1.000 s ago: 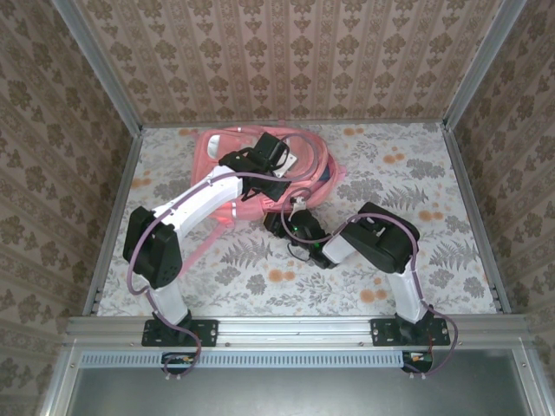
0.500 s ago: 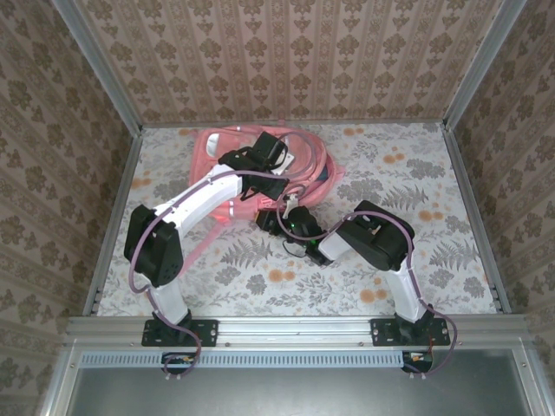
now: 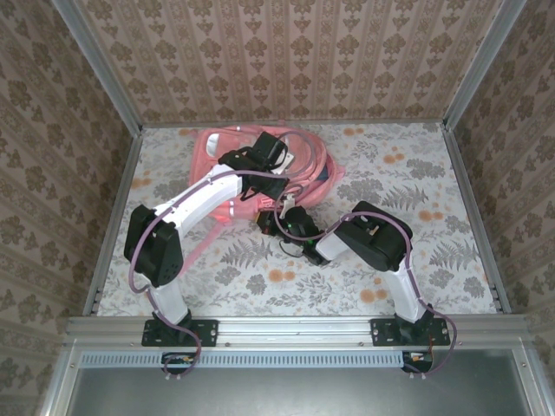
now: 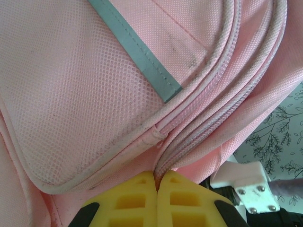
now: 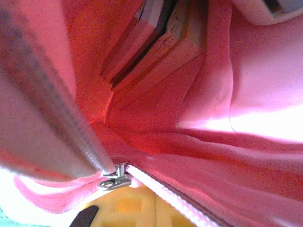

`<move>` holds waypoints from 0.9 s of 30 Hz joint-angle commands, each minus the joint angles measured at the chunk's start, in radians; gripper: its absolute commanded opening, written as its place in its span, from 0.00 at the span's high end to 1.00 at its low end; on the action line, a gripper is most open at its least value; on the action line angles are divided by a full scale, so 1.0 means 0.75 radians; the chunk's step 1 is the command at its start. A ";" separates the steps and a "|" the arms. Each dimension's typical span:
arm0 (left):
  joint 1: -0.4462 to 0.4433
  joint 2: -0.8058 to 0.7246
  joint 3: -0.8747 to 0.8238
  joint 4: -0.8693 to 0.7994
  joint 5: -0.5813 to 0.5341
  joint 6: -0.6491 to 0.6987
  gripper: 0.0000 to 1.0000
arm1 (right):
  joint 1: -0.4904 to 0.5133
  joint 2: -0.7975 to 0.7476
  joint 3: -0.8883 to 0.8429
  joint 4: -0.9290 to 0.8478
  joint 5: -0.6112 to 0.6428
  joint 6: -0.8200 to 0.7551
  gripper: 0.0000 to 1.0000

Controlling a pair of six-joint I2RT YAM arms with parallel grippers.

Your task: Pack the student bag

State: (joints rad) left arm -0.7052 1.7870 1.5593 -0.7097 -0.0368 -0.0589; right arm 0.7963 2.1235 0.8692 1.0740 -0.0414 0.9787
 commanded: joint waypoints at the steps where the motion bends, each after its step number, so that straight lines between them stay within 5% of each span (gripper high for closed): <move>1: 0.010 -0.002 0.018 0.038 0.037 -0.063 1.00 | -0.003 -0.056 -0.064 0.090 0.073 0.008 1.00; 13: 0.046 -0.015 -0.018 0.054 0.052 -0.067 1.00 | -0.038 -0.154 -0.247 0.111 0.130 -0.012 1.00; 16: 0.047 -0.008 -0.021 0.055 0.044 -0.065 1.00 | -0.037 -0.170 -0.234 0.100 0.101 -0.015 0.82; 27: 0.089 0.000 -0.080 0.101 0.081 -0.106 1.00 | -0.022 -0.541 -0.381 -0.326 0.205 -0.192 0.68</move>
State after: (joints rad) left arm -0.6655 1.7870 1.5158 -0.6693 0.0448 -0.0826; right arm 0.7727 1.7916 0.6041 0.9596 0.0677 0.9104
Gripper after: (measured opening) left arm 0.042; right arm 0.321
